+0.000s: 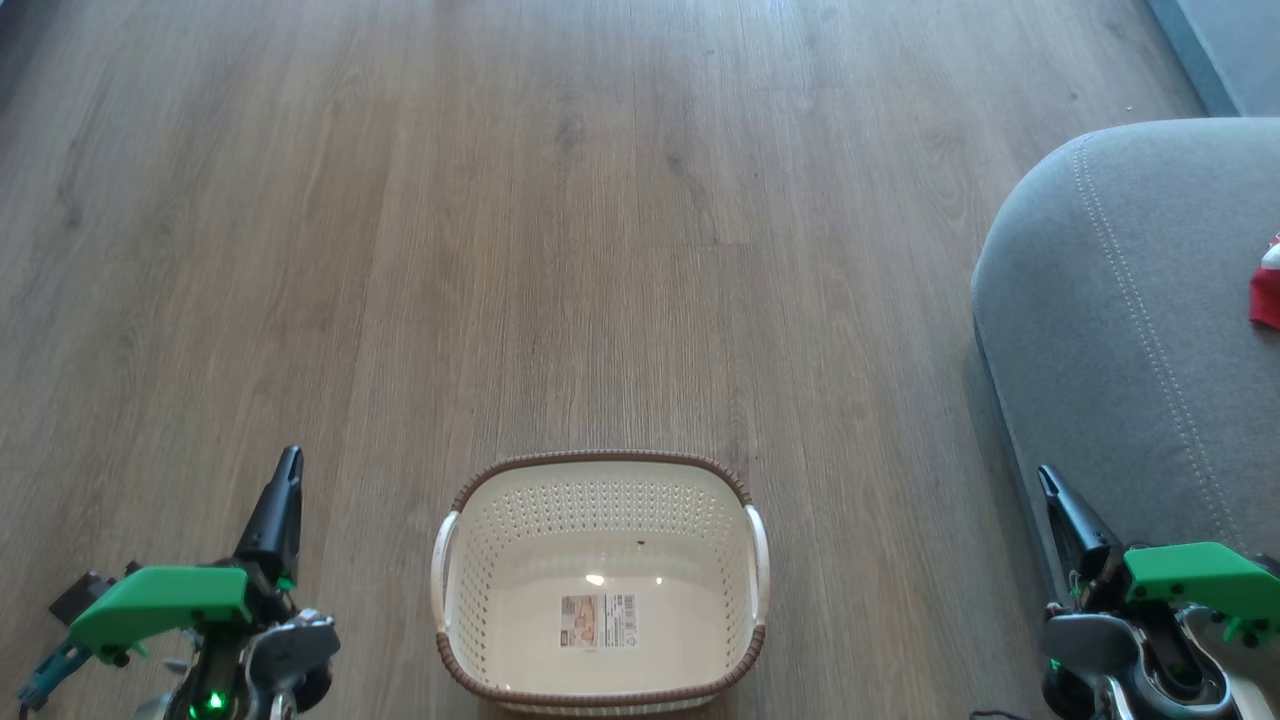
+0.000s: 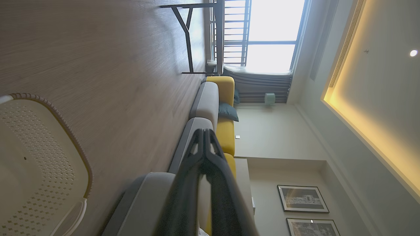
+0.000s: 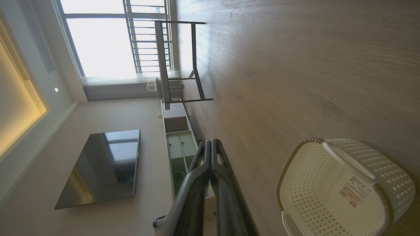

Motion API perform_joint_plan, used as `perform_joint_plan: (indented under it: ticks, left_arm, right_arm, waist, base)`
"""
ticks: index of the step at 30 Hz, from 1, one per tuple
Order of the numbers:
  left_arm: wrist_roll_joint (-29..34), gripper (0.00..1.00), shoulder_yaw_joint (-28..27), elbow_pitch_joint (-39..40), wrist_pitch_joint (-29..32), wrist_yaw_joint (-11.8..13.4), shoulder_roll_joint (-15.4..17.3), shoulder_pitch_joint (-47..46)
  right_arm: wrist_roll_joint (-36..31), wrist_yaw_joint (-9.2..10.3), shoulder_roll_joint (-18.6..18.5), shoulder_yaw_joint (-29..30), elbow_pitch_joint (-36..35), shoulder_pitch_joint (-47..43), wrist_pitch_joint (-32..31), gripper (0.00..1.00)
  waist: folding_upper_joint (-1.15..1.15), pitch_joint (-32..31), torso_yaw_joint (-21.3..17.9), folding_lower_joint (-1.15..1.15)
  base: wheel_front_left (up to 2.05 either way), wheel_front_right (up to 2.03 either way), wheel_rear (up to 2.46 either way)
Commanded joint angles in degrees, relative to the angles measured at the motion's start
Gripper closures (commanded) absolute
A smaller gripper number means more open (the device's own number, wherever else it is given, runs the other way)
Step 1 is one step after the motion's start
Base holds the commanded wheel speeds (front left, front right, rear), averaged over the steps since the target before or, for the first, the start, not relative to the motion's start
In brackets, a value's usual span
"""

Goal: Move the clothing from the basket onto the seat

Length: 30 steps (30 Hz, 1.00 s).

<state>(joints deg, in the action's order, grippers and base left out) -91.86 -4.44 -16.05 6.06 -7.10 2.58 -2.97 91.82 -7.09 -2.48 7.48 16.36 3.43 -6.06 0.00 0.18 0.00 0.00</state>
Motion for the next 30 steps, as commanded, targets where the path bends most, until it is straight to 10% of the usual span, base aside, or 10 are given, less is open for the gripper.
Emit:
perform_joint_plan:
  ticks: [1, 30]
  left_arm:
    - [-0.31, 1.00, -2.07, 2.00, 0.42, -0.39, 0.30, -3.22]
    - [-0.31, 1.00, -2.07, 2.00, 0.42, -0.39, 0.30, -3.21]
  right_arm:
    - [0.34, -0.40, -0.40, -0.95, -2.34, 2.76, -0.43, 1.00]
    - [0.35, -0.40, -0.40, -0.96, -2.34, 2.76, -0.43, 1.00]
  waist:
    - [0.00, 0.00, 0.00, 0.00]
    - [0.00, 0.00, 0.00, 0.00]
  base:
    - [0.00, 0.00, 0.00]
    - [0.00, 0.00, 0.00]
